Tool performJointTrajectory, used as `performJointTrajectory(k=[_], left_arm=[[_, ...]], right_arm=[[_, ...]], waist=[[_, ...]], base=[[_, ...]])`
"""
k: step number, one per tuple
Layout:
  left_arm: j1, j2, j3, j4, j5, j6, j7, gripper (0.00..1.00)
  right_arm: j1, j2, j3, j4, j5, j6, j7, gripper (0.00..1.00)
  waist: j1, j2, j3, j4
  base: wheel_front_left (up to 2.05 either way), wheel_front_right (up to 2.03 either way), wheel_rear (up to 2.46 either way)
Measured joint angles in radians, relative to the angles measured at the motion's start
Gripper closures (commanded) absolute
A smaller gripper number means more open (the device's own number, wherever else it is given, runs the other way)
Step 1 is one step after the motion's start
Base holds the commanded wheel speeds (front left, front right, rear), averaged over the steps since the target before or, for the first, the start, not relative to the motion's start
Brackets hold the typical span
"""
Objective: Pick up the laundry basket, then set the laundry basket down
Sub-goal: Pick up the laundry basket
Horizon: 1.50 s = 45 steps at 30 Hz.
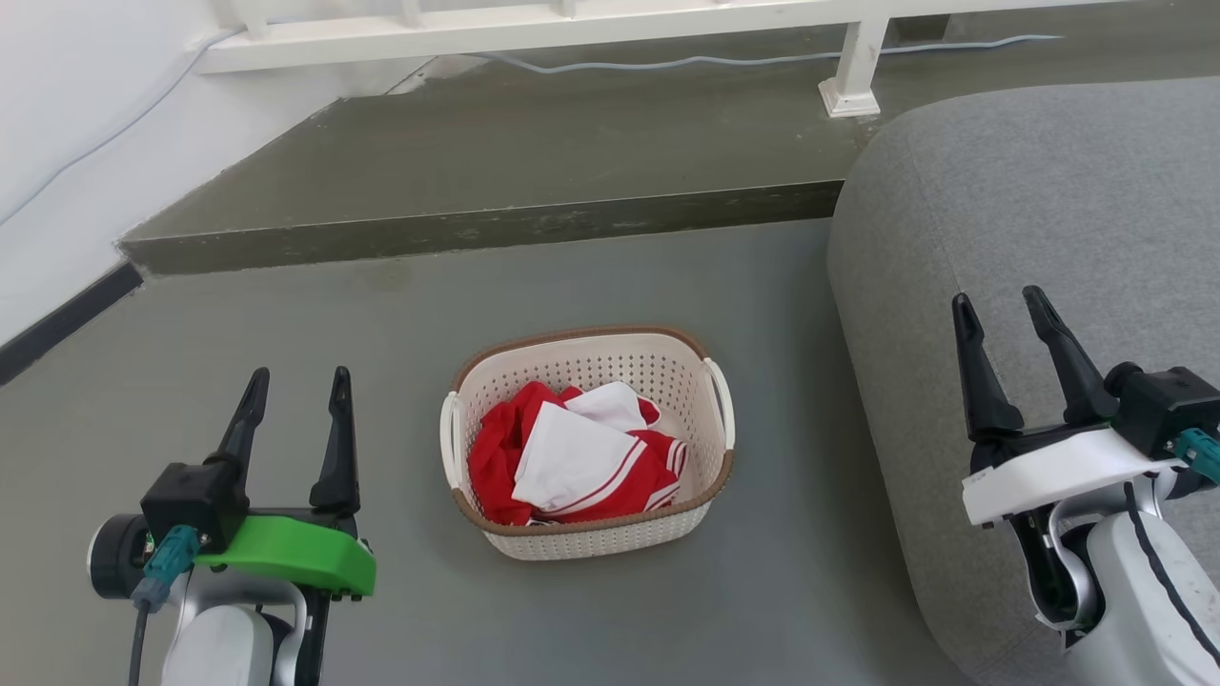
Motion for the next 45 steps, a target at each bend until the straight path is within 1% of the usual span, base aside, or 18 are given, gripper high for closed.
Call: performJointTrajectory(k=[13, 14, 19, 25, 32, 45], left_arm=[[-0.002, -0.002, 0.010, 0.000, 0.000, -0.002, 0.000, 0.00], [-0.002, -0.002, 0.012, 0.000, 0.000, -0.002, -0.001, 0.00], [-0.002, -0.004, 0.018, -0.004, 0.000, -0.004, -0.002, 0.00], [-0.014, -0.006, 0.028, -0.012, 0.000, -0.011, -0.003, 0.00], [-0.053, -0.007, 0.029, -0.021, 0.000, -0.017, -0.003, 0.00], [-0.140, -0.008, 0.027, -0.023, 0.000, -0.028, -0.003, 0.00]], right_arm=[[0.000, 0.009, -0.013, 0.006, -0.005, 0.006, 0.000, 0.00], [0.000, 0.011, -0.014, 0.006, -0.005, 0.010, 0.000, 0.00], [0.000, 0.019, -0.015, 0.010, -0.005, 0.011, 0.000, 0.00], [-0.012, 0.025, -0.014, 0.012, -0.009, 0.019, 0.000, 0.00], [-0.048, 0.027, -0.016, 0.014, -0.017, 0.019, 0.000, 0.00], [-0.150, 0.036, -0.016, 0.026, -0.032, 0.028, -0.002, 0.00]], waist=[[0.0000, 0.0000, 0.009, 0.000], [0.0000, 0.0000, 0.012, 0.000], [0.0000, 0.0000, 0.035, -0.003], [0.0000, 0.0000, 0.074, -0.009], [0.0000, 0.0000, 0.133, -0.020], [0.0000, 0.0000, 0.256, -0.032]], base=[[0.00, 0.00, 0.00], [0.00, 0.00, 0.00], [0.00, 0.00, 0.00], [0.00, 0.00, 0.00], [0.00, 0.00, 0.00], [0.00, 0.00, 0.00]])
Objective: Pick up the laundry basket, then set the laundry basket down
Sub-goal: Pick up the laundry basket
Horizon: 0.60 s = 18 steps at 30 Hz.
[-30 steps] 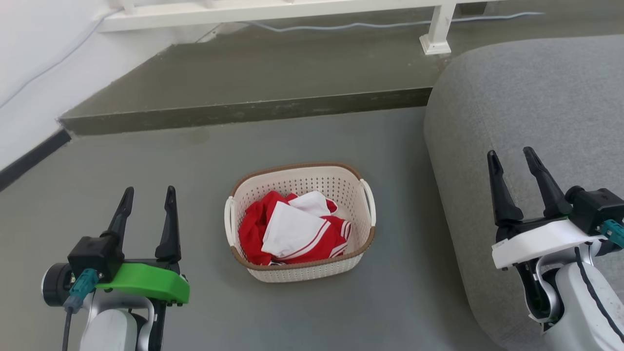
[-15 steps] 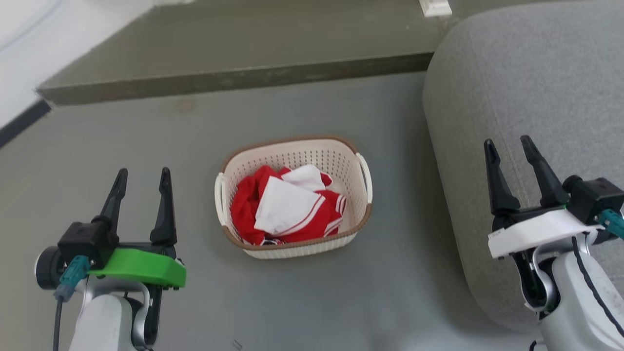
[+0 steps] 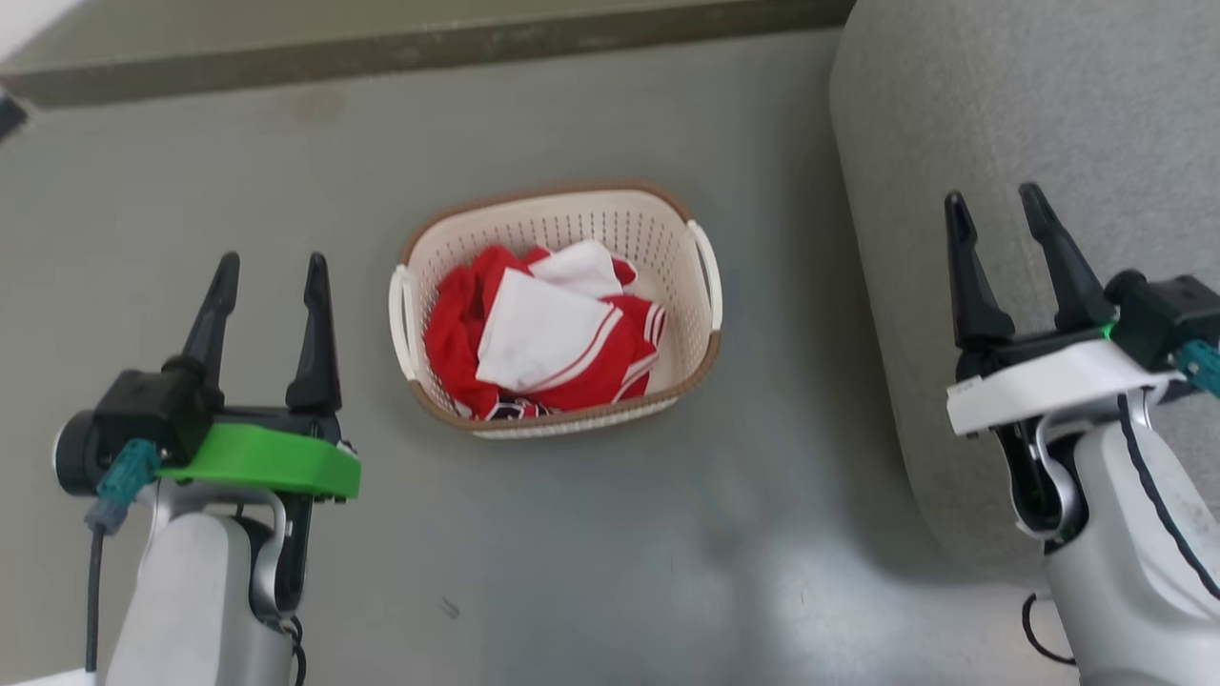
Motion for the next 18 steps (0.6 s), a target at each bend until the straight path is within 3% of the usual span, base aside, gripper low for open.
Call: performJointTrajectory(k=[18], left_arm=[[-0.169, -0.002, -0.006, 0.056, 0.000, -0.010, 0.000, 0.00]], right_arm=[[-0.208, 0.023, 0.017, 0.112, -0.016, 0.009, -0.002, 0.00]], waist=[[0.0001, 0.0000, 0.224, -0.004]], base=[[0.00, 0.00, 0.00]])
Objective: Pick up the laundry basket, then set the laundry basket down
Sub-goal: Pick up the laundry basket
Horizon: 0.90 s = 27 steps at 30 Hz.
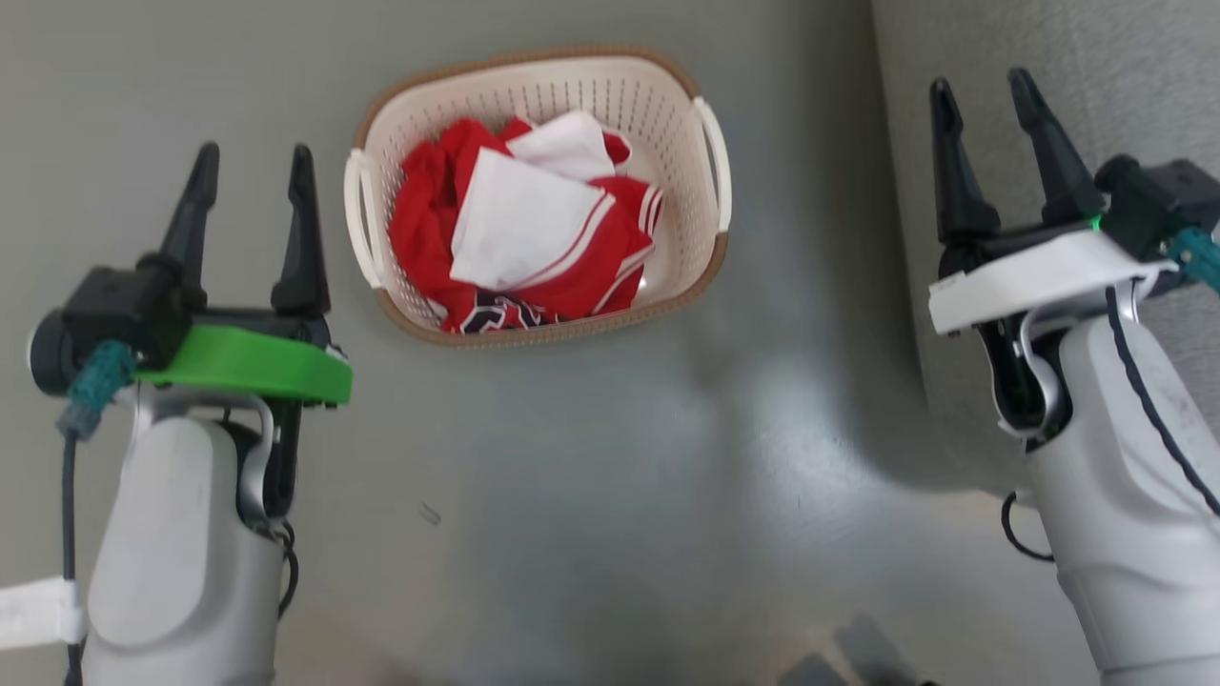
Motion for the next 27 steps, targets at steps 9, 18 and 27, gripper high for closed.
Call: performJointTrajectory(k=[9, 18, 27], left_arm=[[-0.098, 0.001, 0.010, 0.073, -0.010, -0.007, -0.001, 0.00], [-0.207, 0.002, 0.016, 0.207, -0.038, -0.007, 0.006, 0.00], [-0.332, 0.001, 0.020, 0.311, -0.064, -0.009, 0.044, 0.00]], right_arm=[[-0.111, 0.011, 0.017, 0.069, 0.000, 0.005, 0.000, 0.00], [-0.216, 0.025, 0.054, 0.178, 0.000, 0.017, 0.014, 0.00], [-0.335, 0.034, 0.073, 0.286, 0.008, 0.018, 0.065, 0.00]], waist=[[0.0000, 0.0000, 0.105, 0.002], [0.0000, 0.0000, 0.210, 0.005], [0.0000, 0.0000, 0.294, 0.014]], base=[[0.00, 0.00, 0.00], [0.00, 0.00, 0.00], [0.00, 0.00, 0.00]])
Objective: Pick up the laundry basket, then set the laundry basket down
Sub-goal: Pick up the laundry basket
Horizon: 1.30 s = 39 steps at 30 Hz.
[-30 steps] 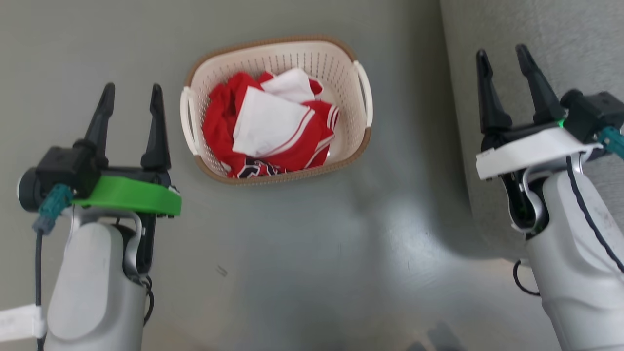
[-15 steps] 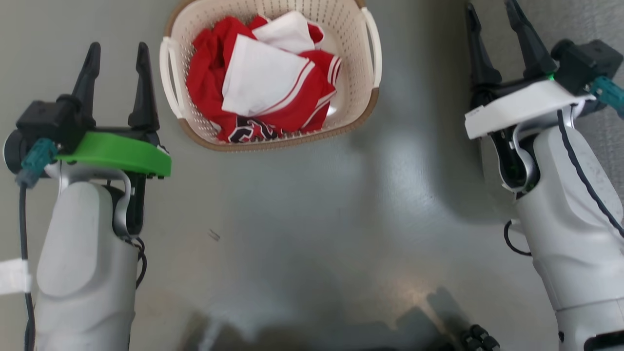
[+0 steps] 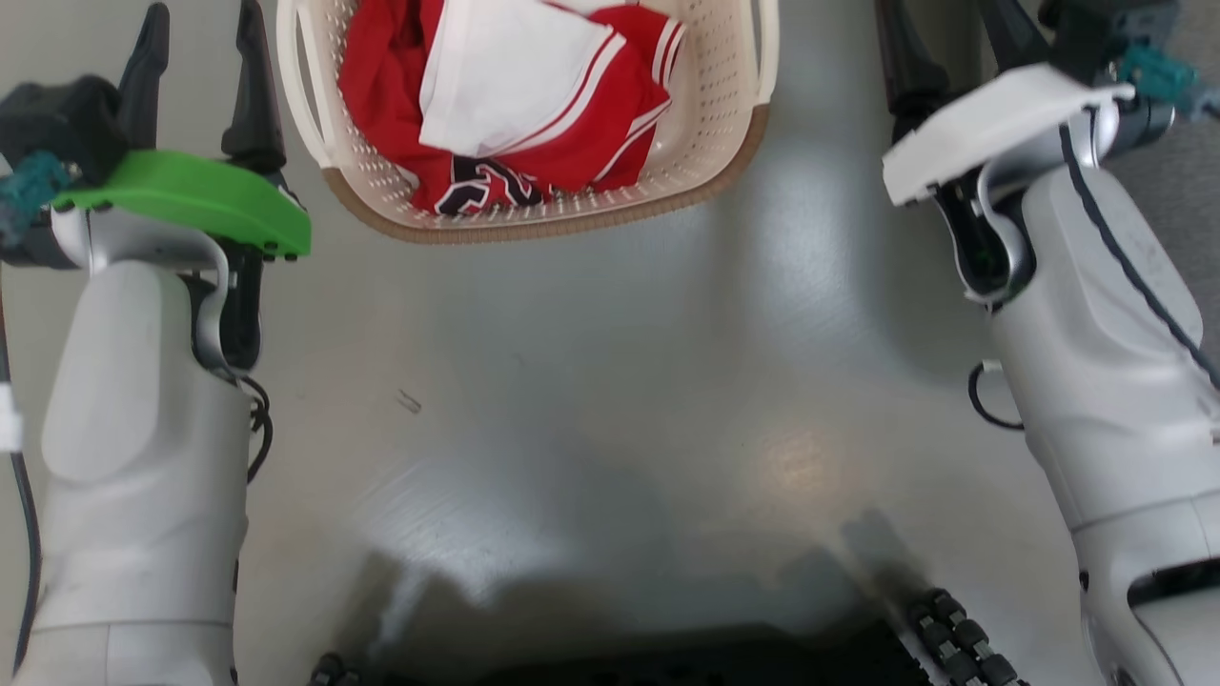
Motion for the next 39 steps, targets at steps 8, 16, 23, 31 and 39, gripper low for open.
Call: performJointTrajectory(k=[8, 16, 23, 31, 39], left_arm=[[-0.089, 0.000, -0.007, 0.102, -0.023, -0.008, 0.055, 0.00], [-0.172, 0.000, -0.024, 0.203, -0.056, -0.008, 0.133, 0.00], [-0.238, -0.001, -0.042, 0.265, -0.068, -0.009, 0.195, 0.00], [-0.285, -0.001, -0.056, 0.335, -0.090, -0.009, 0.266, 0.00], [-0.348, -0.004, -0.071, 0.374, -0.106, -0.009, 0.298, 0.00]], right_arm=[[-0.109, 0.012, 0.031, 0.107, 0.016, 0.007, 0.076, 0.00], [-0.194, 0.015, 0.036, 0.215, 0.039, 0.006, 0.160, 0.00], [-0.263, 0.019, 0.055, 0.287, 0.060, 0.006, 0.231, 0.00], [-0.314, 0.019, 0.088, 0.323, 0.106, 0.007, 0.266, 0.00], [-0.339, 0.019, 0.147, 0.330, 0.188, 0.008, 0.280, 0.00]], waist=[[-0.0001, 0.0000, 0.065, 0.009], [0.0000, 0.0000, 0.112, 0.014], [-0.0001, 0.0000, 0.136, 0.015], [-0.0001, 0.0000, 0.161, 0.012], [-0.0001, 0.0000, 0.196, 0.015]], base=[[0.00, 0.00, 0.00], [0.00, 0.00, 0.00], [0.00, 0.00, 0.00], [0.00, 0.00, 0.00], [0.00, 0.00, 0.00]])
